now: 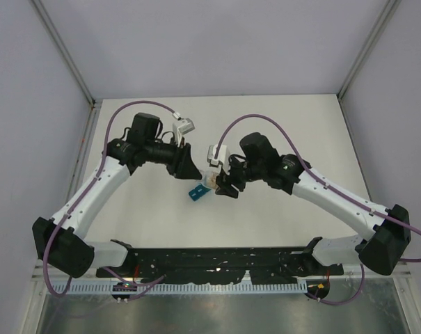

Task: Sort the pills into containers

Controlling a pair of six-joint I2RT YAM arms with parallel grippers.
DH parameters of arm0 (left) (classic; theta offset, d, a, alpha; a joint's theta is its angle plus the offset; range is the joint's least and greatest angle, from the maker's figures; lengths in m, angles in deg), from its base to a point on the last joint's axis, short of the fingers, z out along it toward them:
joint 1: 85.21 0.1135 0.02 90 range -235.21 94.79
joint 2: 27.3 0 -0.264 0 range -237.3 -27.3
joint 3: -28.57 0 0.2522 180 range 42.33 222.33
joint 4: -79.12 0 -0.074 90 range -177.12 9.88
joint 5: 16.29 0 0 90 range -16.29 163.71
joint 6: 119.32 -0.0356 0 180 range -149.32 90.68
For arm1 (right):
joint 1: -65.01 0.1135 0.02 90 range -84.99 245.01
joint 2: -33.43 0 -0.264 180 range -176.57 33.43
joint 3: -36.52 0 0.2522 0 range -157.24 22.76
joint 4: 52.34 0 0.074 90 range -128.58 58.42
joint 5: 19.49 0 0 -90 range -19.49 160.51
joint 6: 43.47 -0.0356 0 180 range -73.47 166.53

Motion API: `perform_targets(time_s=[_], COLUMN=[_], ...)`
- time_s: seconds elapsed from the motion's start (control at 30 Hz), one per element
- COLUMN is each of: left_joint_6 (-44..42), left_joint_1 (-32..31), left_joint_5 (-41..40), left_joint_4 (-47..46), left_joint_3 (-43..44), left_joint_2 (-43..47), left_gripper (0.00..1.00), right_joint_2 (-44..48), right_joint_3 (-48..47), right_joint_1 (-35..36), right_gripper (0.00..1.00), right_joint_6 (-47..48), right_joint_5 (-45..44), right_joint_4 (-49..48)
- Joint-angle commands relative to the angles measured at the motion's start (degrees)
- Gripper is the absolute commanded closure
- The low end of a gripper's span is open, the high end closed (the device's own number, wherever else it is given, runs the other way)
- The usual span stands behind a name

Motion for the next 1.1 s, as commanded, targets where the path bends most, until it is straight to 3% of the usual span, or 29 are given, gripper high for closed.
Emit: perform_targets(time_s=[0.0,0.37,0.53,0.8,0.93,1.07], left_joint_6=[-10.95,-14.39,-13.69,-12.98,-12.72,-12.89], left_joint_1=[-2.81,-8.62,-9.41,-9.24,-7.75,-6.51], left_joint_5=[1.28,-4.62,-5.50,-5.41,-3.66,-1.90], left_joint_4=[1.19,-4.86,-6.28,-5.22,-5.40,-5.31], left_joint_3=[1.38,-4.24,-5.39,-5.91,-7.15,-7.67], left_joint_2=[2.38,8.97,9.51,10.47,11.17,11.43], left_gripper=[1.00,1.00,1.00,0.50,0.32,0.27], right_joint_2=[0.06,-2.84,-2.58,-1.26,-1.08,-0.82], right_joint_3=[-2.64,-4.40,-4.23,-3.08,-2.73,-2.64], right_joint_1=[-0.34,-4.82,-5.00,-5.00,-5.00,-5.00], right_gripper=[0.95,0.94,0.95,0.95,0.94,0.95], right_joint_6=[0.58,-2.32,-2.15,-1.62,-1.53,-1.44], right_joint_5=[12.47,25.40,25.41,23.83,23.74,23.83], right_joint_4=[-3.31,-2.25,-2.08,-1.99,-2.07,-1.99])
